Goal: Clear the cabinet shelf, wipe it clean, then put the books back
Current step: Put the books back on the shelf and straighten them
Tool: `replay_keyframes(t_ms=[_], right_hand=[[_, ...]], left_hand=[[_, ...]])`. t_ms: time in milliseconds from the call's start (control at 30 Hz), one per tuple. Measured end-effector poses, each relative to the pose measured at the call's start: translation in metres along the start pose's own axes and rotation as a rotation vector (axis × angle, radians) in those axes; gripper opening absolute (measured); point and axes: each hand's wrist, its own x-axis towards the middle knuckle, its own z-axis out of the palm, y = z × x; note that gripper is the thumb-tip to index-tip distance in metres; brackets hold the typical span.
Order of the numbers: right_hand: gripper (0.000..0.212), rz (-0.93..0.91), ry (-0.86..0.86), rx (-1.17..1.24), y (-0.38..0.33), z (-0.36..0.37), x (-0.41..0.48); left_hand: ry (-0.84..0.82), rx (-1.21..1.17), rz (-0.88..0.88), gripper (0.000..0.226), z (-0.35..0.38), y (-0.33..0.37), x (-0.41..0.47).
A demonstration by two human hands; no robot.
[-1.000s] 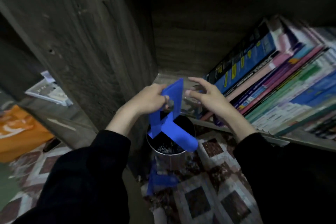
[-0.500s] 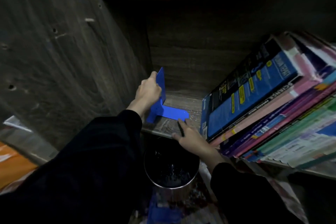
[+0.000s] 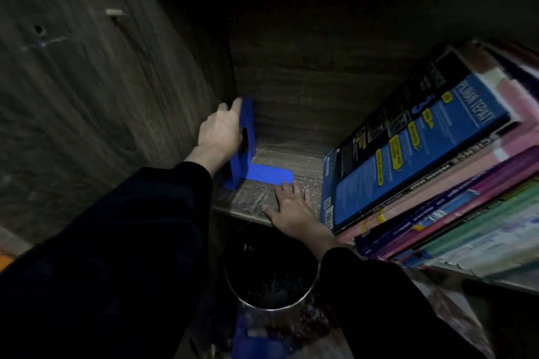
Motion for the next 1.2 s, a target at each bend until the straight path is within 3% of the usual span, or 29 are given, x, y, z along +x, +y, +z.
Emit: replay_keyframes(t_ms=[133, 233, 367, 467, 567, 700, 867, 1000, 1200], right_hand=[[0.058, -0.045, 0.101, 0.07, -0.014, -0.025, -0.026], [0.044, -0.102, 0.517, 0.099, -0.028, -0.061, -0.058], [0.036, -0.197, 1.066, 0.205, -0.031, -0.12, -0.104], [0.031, -0.159, 1.304, 0.083, -0.019, -0.158, -0.138], [0.037, -0.043, 1.456, -0.001, -0.003, -0.176, -0.164], [0.047, 0.167, 1.478, -0.023, 0.024, -0.181, -0.179], [0.057, 0.337, 1.263, -0.005, 0.041, -0.179, -0.185], [0.068, 0.282, 1.213, -0.099, 0.044, -0.185, -0.186], [0.061, 0.042, 1.204, -0.105, 0.037, -0.201, -0.185]], left_hand=[[0.002, -0.007, -0.062, 0.064, -0.007, 0.007, -0.013], [0.094, -0.084, -0.105, 0.065, -0.017, 0.032, -0.037], [-0.004, -0.503, 0.145, 0.068, -0.019, 0.088, -0.076], [-0.14, -0.802, 0.346, 0.071, -0.018, 0.141, -0.098], [-0.138, -0.899, 0.49, 0.065, -0.017, 0.184, -0.115], [-0.069, -0.877, 0.507, 0.071, -0.023, 0.211, -0.121], [-0.03, -0.854, 0.375, 0.079, -0.026, 0.219, -0.118], [-0.051, -0.828, 0.354, 0.084, -0.023, 0.214, -0.117], [0.005, -0.861, 0.357, 0.086, -0.031, 0.205, -0.117]])
